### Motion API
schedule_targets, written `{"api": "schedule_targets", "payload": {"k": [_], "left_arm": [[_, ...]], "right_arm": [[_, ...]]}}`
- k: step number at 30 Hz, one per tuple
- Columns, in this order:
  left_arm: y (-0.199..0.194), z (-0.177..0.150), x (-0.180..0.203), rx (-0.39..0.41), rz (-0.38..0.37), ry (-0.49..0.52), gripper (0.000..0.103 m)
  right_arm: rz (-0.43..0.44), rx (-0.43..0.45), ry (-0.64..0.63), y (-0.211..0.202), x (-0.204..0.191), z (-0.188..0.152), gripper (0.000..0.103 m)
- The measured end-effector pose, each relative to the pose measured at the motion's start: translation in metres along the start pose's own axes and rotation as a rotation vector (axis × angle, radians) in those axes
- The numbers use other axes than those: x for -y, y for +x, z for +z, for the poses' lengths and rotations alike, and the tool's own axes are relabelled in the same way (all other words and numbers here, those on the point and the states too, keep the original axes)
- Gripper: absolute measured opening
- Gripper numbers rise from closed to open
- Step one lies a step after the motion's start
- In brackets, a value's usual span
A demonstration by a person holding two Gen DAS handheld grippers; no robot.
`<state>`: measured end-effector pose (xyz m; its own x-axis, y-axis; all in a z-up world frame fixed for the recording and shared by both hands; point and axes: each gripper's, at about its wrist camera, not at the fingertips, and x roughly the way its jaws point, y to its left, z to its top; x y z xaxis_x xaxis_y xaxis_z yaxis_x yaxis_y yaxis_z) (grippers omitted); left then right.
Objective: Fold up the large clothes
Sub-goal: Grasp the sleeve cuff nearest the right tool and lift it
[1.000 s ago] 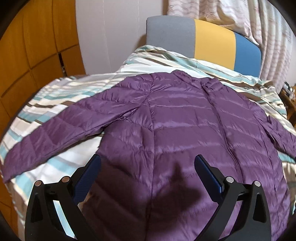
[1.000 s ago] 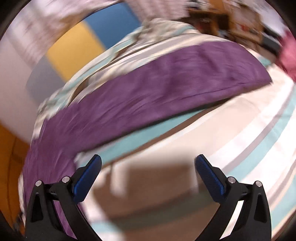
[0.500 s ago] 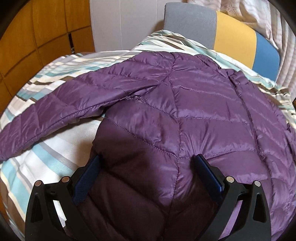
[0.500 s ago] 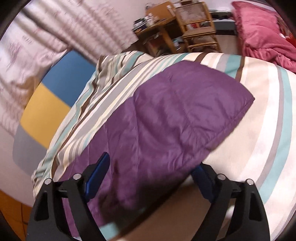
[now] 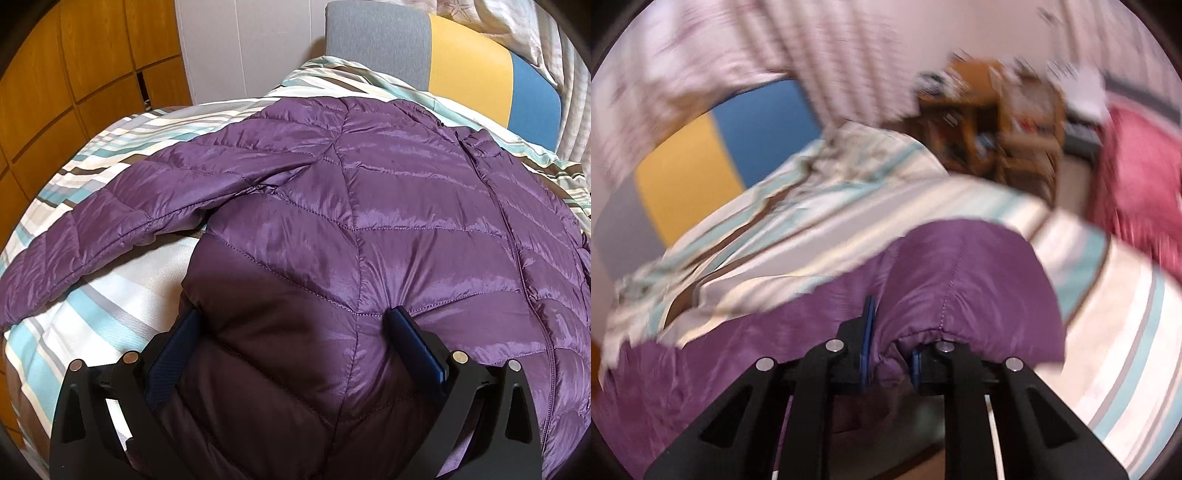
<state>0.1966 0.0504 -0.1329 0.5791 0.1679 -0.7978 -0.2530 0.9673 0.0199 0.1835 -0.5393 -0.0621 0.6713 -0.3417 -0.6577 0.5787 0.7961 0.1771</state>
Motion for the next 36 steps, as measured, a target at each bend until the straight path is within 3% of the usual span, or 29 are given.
{"api": "schedule_targets", "payload": {"k": [3,9,16,22,25,31,36], "left_arm": [[0.000,0.000,0.000,0.000,-0.004,-0.003,0.100],[0.000,0.000,-0.002,0.001,-0.012,-0.011,0.100],[0.000,-0.001,-0.003,0.000,-0.023,-0.018,0.100],[0.000,-0.001,-0.004,0.001,-0.025,-0.020,0.100],[0.000,-0.001,-0.003,0.001,-0.024,-0.019,0.100],[0.000,-0.001,-0.004,0.001,-0.024,-0.019,0.100],[0.000,-0.001,-0.004,0.001,-0.025,-0.020,0.100]], "right_arm": [[0.010,0.057,-0.161,-0.019,-0.045,-0.003,0.012],[0.119,0.121,-0.295,-0.052,-0.121,-0.021,0.011],[0.278,0.158,-0.552,-0.095,-0.217,-0.087,0.010],[0.348,0.190,-0.756,-0.110,-0.277,-0.143,0.010],[0.350,0.223,-0.897,-0.114,-0.303,-0.175,0.010],[0.270,0.293,-1.289,-0.103,-0.346,-0.256,0.010],[0.202,0.329,-1.469,-0.085,-0.353,-0.294,0.016]]}}
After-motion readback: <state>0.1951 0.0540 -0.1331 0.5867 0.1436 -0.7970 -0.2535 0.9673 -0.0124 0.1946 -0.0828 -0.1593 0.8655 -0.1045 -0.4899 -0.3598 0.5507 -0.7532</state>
